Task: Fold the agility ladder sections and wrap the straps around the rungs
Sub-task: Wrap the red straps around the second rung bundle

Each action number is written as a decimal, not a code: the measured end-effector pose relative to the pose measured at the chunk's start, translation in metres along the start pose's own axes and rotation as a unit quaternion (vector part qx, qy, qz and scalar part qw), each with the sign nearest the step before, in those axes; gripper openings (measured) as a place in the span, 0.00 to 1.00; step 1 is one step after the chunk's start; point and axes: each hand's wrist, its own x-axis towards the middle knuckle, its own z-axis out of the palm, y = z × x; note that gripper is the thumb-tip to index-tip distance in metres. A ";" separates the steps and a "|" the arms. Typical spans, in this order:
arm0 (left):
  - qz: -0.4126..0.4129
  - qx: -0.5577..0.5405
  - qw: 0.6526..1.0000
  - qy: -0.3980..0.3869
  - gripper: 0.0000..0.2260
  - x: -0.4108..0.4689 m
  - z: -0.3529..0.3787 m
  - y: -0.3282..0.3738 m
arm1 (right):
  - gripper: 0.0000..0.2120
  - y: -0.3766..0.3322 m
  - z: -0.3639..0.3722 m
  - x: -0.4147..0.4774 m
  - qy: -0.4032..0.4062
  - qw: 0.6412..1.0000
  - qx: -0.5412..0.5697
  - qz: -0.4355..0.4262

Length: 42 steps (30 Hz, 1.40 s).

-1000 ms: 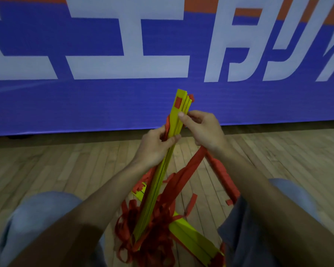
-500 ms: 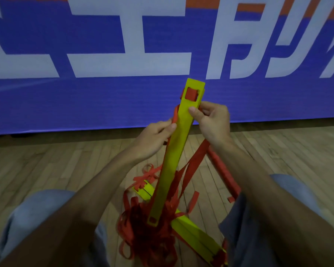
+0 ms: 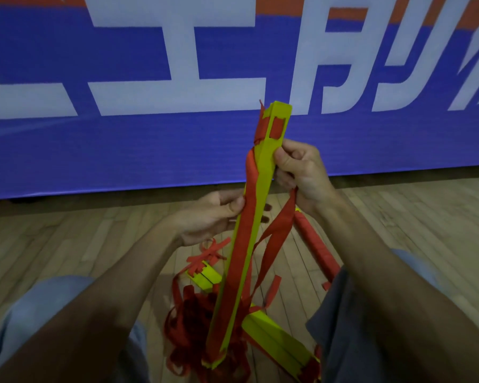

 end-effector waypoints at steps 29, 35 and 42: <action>0.013 0.180 0.927 0.329 0.09 0.007 -0.002 0.005 | 0.10 -0.003 0.009 -0.001 -0.033 0.977 -0.154 0.147; 0.030 0.345 0.845 0.407 0.12 0.008 0.002 -0.001 | 0.18 0.015 0.022 -0.006 0.066 0.923 -0.377 0.046; 0.026 0.391 0.832 0.392 0.11 0.006 0.008 -0.002 | 0.08 0.016 0.025 -0.003 0.101 0.939 -0.329 0.005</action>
